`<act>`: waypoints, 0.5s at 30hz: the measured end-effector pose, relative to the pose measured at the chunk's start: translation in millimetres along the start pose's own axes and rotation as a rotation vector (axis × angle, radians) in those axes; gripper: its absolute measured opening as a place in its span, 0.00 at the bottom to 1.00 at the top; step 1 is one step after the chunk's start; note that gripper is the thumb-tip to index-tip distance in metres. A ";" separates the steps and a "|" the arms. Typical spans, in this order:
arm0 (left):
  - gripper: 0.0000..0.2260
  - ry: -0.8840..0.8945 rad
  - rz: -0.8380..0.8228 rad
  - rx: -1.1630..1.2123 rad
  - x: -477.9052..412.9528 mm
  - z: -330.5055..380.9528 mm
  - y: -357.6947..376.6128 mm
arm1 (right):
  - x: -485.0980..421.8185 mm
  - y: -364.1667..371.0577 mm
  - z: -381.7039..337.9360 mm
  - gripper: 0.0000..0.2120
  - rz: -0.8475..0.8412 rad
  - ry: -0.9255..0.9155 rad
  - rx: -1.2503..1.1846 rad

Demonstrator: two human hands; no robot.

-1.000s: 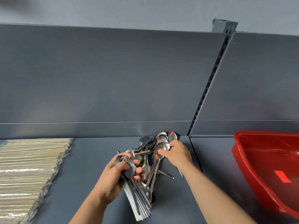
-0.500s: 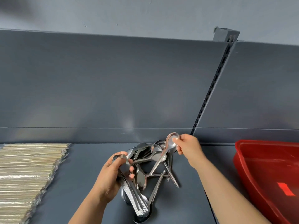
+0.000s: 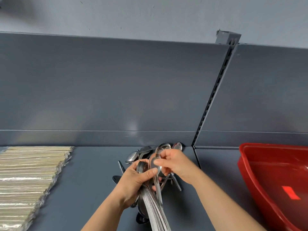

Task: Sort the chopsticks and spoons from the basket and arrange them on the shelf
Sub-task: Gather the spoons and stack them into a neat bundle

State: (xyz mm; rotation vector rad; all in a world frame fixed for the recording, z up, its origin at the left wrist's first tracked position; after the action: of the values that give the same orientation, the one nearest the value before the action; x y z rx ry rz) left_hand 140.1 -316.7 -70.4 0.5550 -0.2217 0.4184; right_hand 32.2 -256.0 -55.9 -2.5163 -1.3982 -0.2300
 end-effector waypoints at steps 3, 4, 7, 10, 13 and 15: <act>0.15 0.005 0.065 -0.021 -2.0 -9.0 -10.4 | 4.2 -0.2 10.4 0.05 0.001 0.043 -0.056; 0.15 -0.006 0.095 -0.021 -2.7 -13.5 -16.9 | 4.8 -11.8 16.4 0.04 0.087 0.060 -0.037; 0.16 0.009 0.104 0.014 -1.9 -18.3 -28.6 | 16.7 -59.9 34.2 0.04 0.442 0.125 0.327; 0.19 0.030 0.111 0.047 1.4 -18.1 -35.3 | 27.1 -66.0 52.5 0.14 0.465 0.230 0.714; 0.18 0.048 0.131 0.057 4.5 -17.8 -36.4 | 24.6 -54.1 63.1 0.12 0.407 0.235 0.769; 0.16 0.051 0.133 0.051 7.0 -16.9 -35.6 | 22.2 -51.3 64.2 0.08 0.402 0.204 0.665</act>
State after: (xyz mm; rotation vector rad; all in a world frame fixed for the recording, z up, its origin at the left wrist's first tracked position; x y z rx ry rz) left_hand 163.6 -332.4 -98.6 0.5809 -0.2004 0.5674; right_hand 1.2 -193.1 -104.1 -2.0696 -0.7043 0.0537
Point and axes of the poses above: each hand's wrist, its own x-axis away from the middle knuckle, its own y-axis out of the palm, z = x × y, the point moved 9 cm from there along -x, towards the middle knuckle, and after that the axes turned 1 degree about z, right-handed, at the moved point
